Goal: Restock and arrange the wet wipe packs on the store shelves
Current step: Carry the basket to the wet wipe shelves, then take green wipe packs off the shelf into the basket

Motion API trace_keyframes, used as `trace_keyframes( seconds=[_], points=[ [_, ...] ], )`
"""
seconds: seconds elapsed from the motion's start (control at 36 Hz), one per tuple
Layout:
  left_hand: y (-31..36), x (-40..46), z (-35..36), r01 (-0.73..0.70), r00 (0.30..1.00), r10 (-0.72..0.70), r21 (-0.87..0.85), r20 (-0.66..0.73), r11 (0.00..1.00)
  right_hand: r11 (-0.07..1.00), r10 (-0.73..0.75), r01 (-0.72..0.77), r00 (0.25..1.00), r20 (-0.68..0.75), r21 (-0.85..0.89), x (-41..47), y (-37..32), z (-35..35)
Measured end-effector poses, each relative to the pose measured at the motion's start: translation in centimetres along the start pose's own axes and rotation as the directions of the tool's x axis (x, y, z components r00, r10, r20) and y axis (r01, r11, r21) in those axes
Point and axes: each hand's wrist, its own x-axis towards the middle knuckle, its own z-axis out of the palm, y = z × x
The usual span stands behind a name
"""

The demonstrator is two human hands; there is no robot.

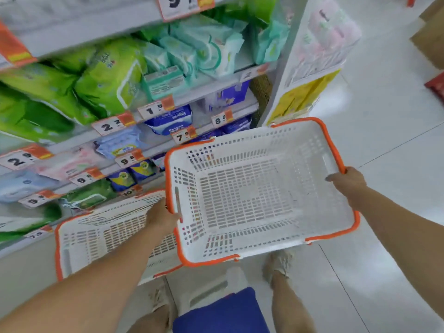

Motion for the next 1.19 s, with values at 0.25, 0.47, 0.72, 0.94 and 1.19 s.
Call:
trace_keyframes(
  seconds=[0.25, 0.47, 0.72, 0.94, 1.19],
  points=[
    [-3.1, 13.4, 11.5, 0.177, 0.983, -0.177, -0.003, -0.054, 0.984, 0.996, -0.089, 0.084, 0.982, 0.168, 0.041, 18.3, 1.6, 15.3],
    [-3.5, 19.8, 15.4, 0.173, 0.985, -0.171, 0.074, -0.039, 0.982, 0.989, -0.139, 0.145, 0.972, 0.188, -0.016, 25.0, 2.3, 21.2],
    [-3.3, 21.0, 15.4, 0.189, 0.974, -0.212, 0.231, 0.079, 0.954, 0.916, -0.117, 0.164, 0.982, 0.148, -0.365, 24.4, 0.4, 23.5],
    [4.3, 16.5, 2.7, -0.479, 0.862, 0.448, -0.09, -0.239, 0.873, 0.681, -0.695, 0.733, 0.646, 0.316, -0.002, 5.3, -14.5, 23.0],
    [5.6, 14.0, -12.8, -0.752, 0.642, 0.644, -0.174, -0.416, 0.636, 0.256, -0.949, 0.897, 0.163, 0.27, 0.361, -11.1, -28.4, 25.1]
  ],
)
